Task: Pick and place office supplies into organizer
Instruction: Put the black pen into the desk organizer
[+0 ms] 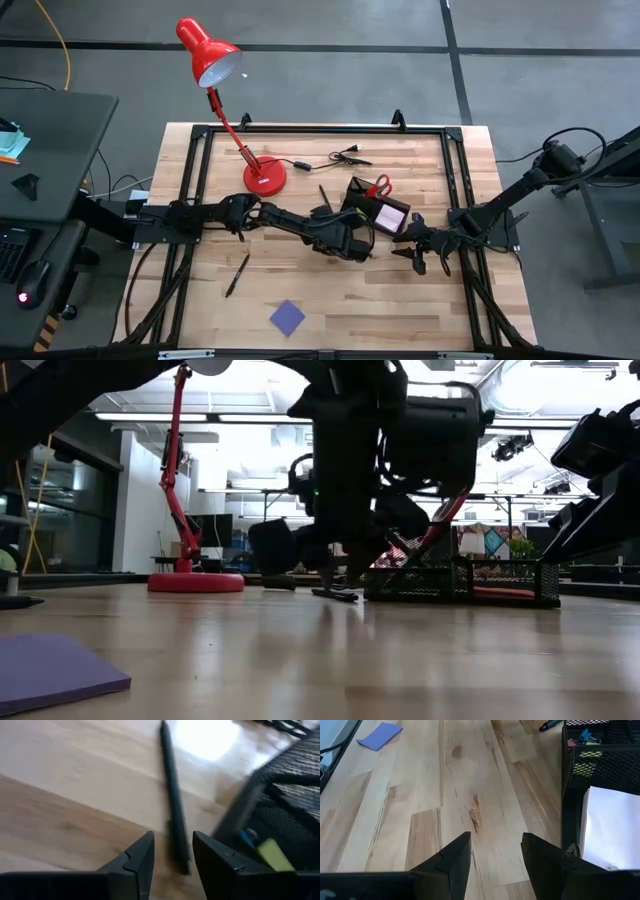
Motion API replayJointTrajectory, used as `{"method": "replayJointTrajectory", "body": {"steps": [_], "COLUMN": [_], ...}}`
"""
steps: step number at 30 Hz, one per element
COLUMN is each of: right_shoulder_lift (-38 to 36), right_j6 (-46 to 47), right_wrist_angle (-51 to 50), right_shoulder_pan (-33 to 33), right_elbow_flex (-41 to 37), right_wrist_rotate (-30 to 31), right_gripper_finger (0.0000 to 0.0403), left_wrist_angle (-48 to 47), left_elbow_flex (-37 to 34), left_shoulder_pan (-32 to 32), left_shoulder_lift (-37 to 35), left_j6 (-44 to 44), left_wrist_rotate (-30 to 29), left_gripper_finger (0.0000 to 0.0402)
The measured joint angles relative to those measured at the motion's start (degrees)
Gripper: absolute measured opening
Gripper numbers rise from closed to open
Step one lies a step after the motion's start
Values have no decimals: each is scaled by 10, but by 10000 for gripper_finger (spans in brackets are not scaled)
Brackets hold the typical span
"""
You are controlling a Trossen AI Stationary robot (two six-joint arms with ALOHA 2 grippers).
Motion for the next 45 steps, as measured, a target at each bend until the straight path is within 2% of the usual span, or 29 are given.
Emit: {"method": "replayJointTrajectory", "body": {"steps": [6, 13, 24, 31, 38, 45], "right_shoulder_lift": [0, 0, 0, 0, 0, 0], "right_j6": [0, 0, 0, 0, 0, 0], "right_wrist_angle": [-1, 0, 0, 0, 0, 0], "right_shoulder_pan": [0, 0, 0, 0, 0, 0], "right_elbow_flex": [0, 0, 0, 0, 0, 0], "right_wrist_rotate": [0, 0, 0, 0, 0, 0], "right_gripper_finger": [170, 165, 168, 159, 158, 163], "left_wrist_angle": [39, 44, 33, 31, 27, 11], "left_elbow_flex": [7, 7, 7, 6, 6, 6], "left_shoulder_pan": [3, 3, 3, -5, -13, -23], "left_shoulder_lift": [20, 23, 23, 24, 25, 25], "left_j6": [30, 43, 39, 16, -13, -44], "left_wrist_rotate": [-2, -5, 15, 2, -16, -24], "left_gripper_finger": [122, 104, 12, 33, 8, 14]}}
